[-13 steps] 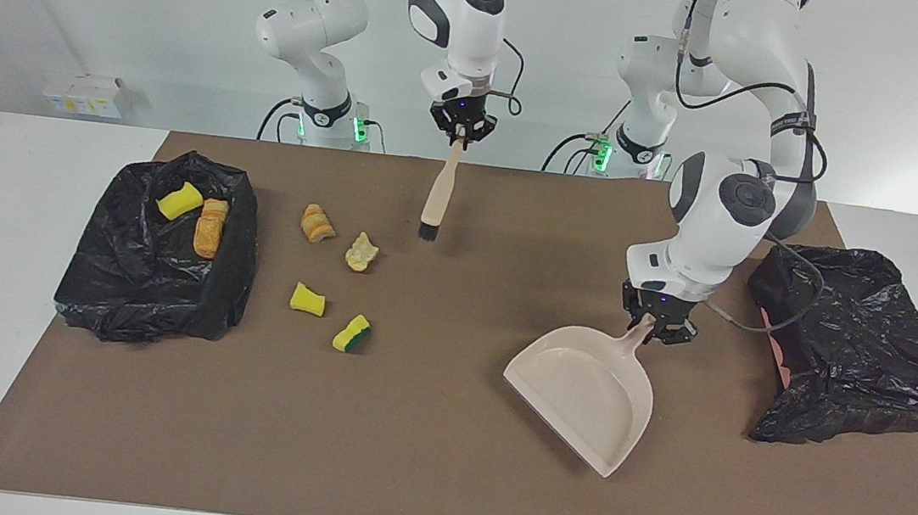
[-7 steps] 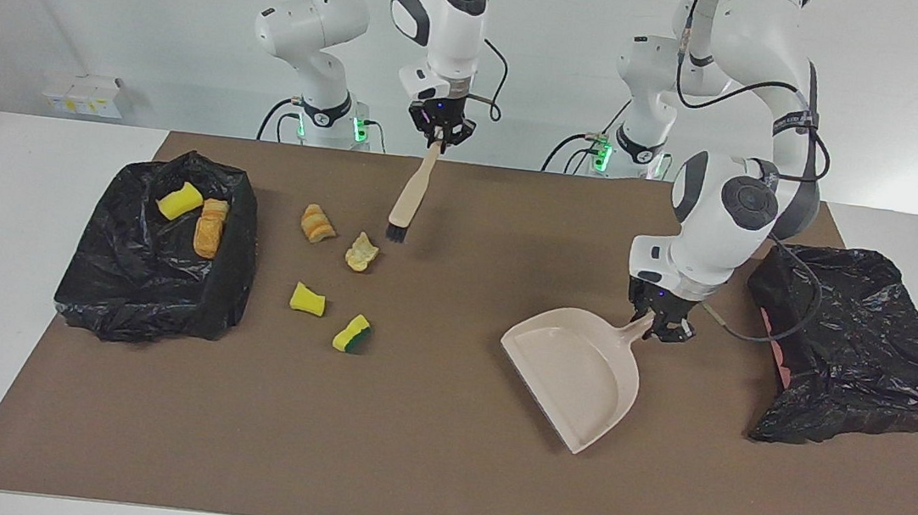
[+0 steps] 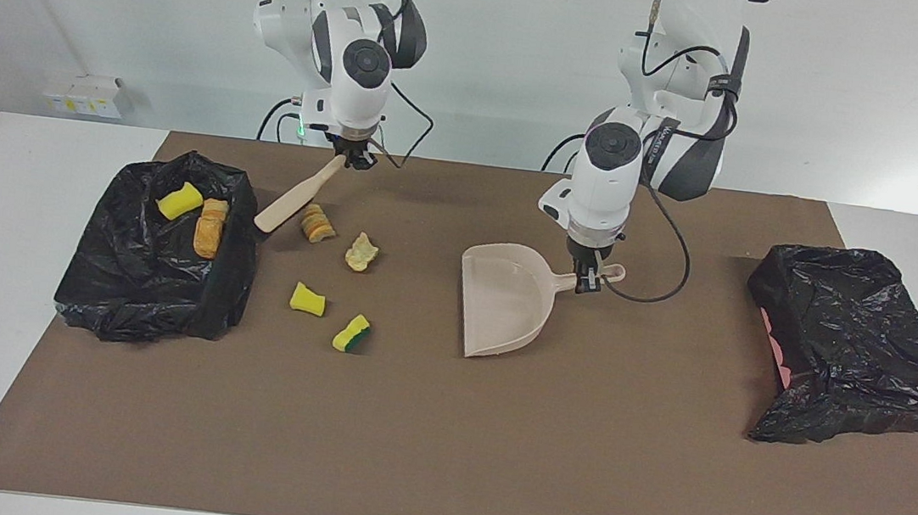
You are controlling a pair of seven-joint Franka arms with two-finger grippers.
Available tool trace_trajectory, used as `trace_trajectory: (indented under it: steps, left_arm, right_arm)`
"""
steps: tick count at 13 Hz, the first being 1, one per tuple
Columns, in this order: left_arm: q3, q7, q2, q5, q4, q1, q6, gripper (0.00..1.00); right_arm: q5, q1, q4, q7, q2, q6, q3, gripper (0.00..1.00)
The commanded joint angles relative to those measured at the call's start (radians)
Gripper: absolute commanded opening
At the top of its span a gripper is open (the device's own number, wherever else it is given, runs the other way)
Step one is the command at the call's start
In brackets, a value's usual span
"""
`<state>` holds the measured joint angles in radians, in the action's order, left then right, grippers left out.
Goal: Sweep and dump trash in bin
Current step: 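Move the dustpan with the left gripper while the right gripper grasps the brush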
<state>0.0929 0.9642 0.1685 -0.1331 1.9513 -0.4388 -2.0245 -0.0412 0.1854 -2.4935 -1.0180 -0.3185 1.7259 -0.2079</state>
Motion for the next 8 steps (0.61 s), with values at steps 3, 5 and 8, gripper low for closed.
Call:
trace_trajectory:
  steps: [3,5,8]
  left_arm:
    - [-0.013,-0.025,-0.061,-0.051,0.057,-0.081,0.018,0.0]
    - [-0.012,-0.036,-0.075,-0.051,0.077,-0.099,0.003,0.0]
    - [-0.012,-0.085,-0.066,-0.051,0.101,-0.103,-0.052,0.0]
  right_arm:
    - [0.09,-0.023,-0.03,0.131,-0.031,-0.046,-0.011,0.0]
    - [0.092,-0.003,-0.038,0.157,-0.002,-0.007,-0.014,0.0]
    - [0.133,0.02,-0.028,0.267,0.033,0.101,-0.014,0.0]
